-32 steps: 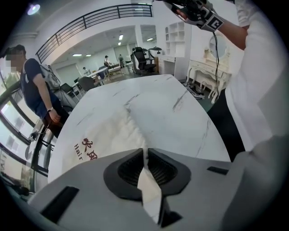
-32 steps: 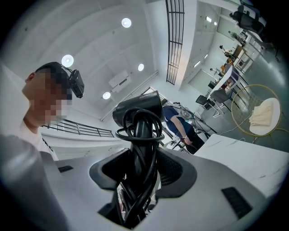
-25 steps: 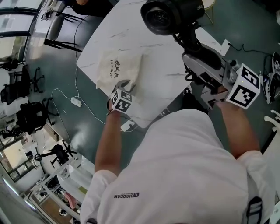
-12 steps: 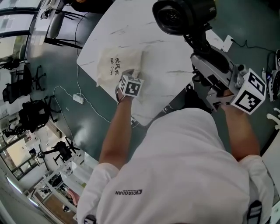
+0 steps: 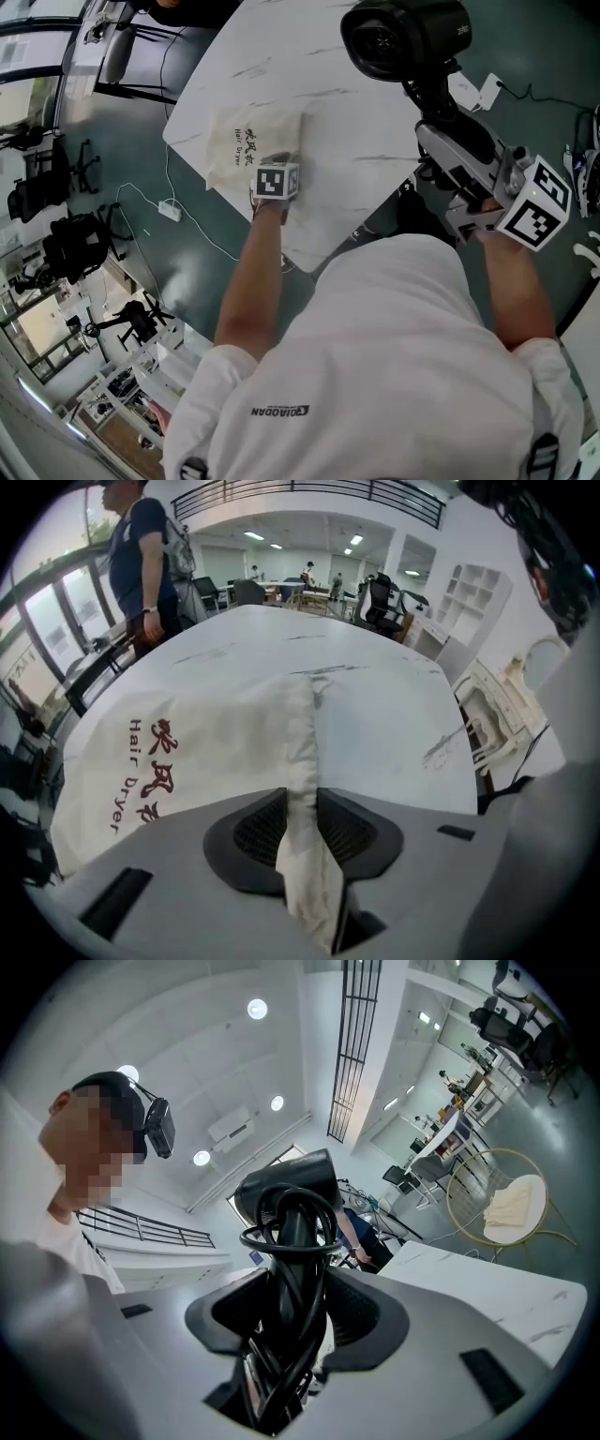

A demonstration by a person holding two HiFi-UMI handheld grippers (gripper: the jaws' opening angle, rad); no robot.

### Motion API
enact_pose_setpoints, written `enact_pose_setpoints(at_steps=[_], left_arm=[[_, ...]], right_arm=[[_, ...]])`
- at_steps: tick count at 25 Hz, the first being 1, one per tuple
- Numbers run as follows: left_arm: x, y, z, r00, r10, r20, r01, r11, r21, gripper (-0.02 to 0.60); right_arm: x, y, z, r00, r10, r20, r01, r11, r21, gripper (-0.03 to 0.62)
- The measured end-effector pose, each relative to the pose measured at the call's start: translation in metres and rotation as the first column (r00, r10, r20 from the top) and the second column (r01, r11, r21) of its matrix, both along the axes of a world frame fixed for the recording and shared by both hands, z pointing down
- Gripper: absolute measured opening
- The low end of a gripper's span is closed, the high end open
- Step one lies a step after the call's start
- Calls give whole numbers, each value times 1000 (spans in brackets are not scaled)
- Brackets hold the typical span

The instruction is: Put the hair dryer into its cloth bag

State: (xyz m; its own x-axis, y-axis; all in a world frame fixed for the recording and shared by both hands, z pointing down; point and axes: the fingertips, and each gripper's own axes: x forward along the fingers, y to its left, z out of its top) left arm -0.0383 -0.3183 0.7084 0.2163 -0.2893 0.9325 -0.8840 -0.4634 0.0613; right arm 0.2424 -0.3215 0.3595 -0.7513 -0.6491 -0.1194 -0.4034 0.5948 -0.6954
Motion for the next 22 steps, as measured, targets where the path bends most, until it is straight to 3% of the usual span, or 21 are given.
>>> enact_pose_setpoints(at_steps=[8,22], left_arm=[[-6,1,-11,978,-146,-146,142,989,-39,67],[-10,-6,-73,954,-166,-250,193,977,88,60]], right_arm=[[-1,-2,-3,1000,-15,2,15,1000,0,210],[-37,4,-10,996,-84,-37,85,996,20,210]])
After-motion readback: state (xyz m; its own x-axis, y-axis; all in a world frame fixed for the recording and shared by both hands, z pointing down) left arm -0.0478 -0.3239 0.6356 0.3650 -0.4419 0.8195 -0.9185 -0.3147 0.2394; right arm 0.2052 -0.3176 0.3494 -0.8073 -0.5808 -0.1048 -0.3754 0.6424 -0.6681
